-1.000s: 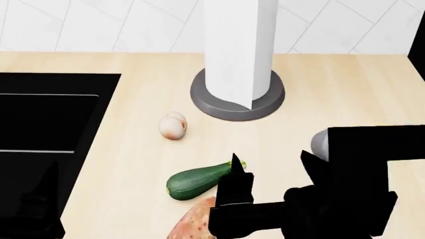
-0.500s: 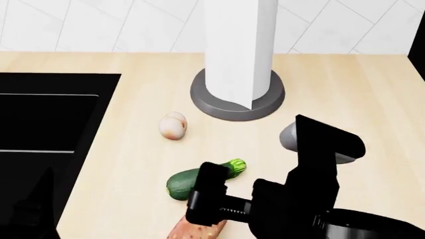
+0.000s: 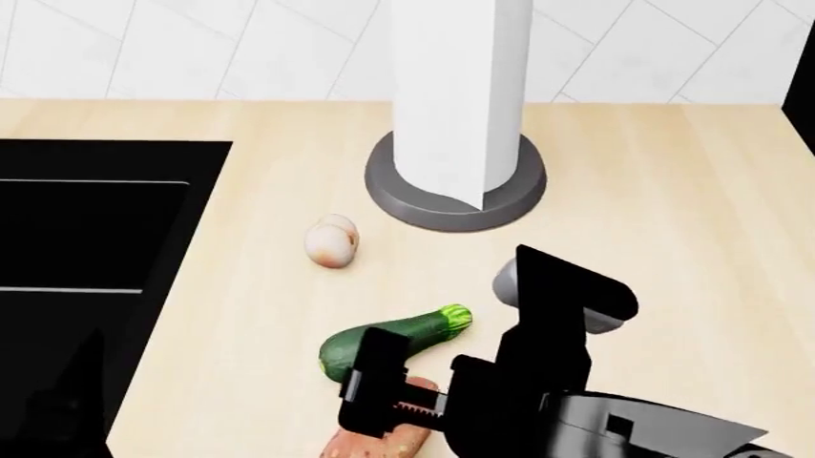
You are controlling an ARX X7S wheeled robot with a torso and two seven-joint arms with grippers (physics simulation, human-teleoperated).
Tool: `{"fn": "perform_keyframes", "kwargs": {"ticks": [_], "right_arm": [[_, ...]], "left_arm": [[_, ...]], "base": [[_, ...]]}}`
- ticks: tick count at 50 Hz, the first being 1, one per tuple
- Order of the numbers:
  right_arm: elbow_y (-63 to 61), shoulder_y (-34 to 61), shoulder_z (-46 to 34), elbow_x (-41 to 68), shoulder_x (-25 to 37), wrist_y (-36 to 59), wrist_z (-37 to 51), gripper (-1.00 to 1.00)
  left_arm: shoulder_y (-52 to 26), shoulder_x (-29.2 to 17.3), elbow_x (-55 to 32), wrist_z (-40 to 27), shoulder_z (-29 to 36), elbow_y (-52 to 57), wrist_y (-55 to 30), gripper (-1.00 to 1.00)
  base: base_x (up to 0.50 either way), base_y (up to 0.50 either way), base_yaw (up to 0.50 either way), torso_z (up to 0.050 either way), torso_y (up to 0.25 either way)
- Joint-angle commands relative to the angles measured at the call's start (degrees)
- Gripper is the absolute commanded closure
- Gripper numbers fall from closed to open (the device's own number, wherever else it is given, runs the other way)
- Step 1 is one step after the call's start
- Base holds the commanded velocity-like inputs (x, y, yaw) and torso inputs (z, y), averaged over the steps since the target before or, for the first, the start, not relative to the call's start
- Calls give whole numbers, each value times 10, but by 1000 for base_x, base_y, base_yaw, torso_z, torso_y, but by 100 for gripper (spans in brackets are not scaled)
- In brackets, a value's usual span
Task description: There is a mixed pile of frozen fruits and vegetables on the counter. Locate all the frozen vegetables and place the items in a bowl on the counter. Take all the frozen fruits and defrost them in a running sink.
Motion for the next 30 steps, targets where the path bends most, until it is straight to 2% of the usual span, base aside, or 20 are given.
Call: {"fn": "perform_keyframes", "kwargs": {"ticks": [1,4,21,22,30], "right_arm": [[37,9,-25,-36,-16,2,-36,-100],[48,19,-33,-31,-19,8,-36,-100],[49,8,-40,-55,-22,-8,-56,-100],[45,5,-37,-48,-23,-11,-52,100],[34,21,-31,-51,-27,-25,-49,100]], "left_arm": [[20,-5,1,9,-8,-1,15,-100],[11,2,18,7,11,-14,16,-100],[8,6,27,8,26,-27,24,-100],[7,6,28,8,27,-28,25,-100],[4,4,26,6,30,-27,23,-100]], "base": [[0,0,0,0,0],[0,0,0,0,0],[0,0,0,0,0],[0,0,0,0,0],[0,0,0,0,0]]}}
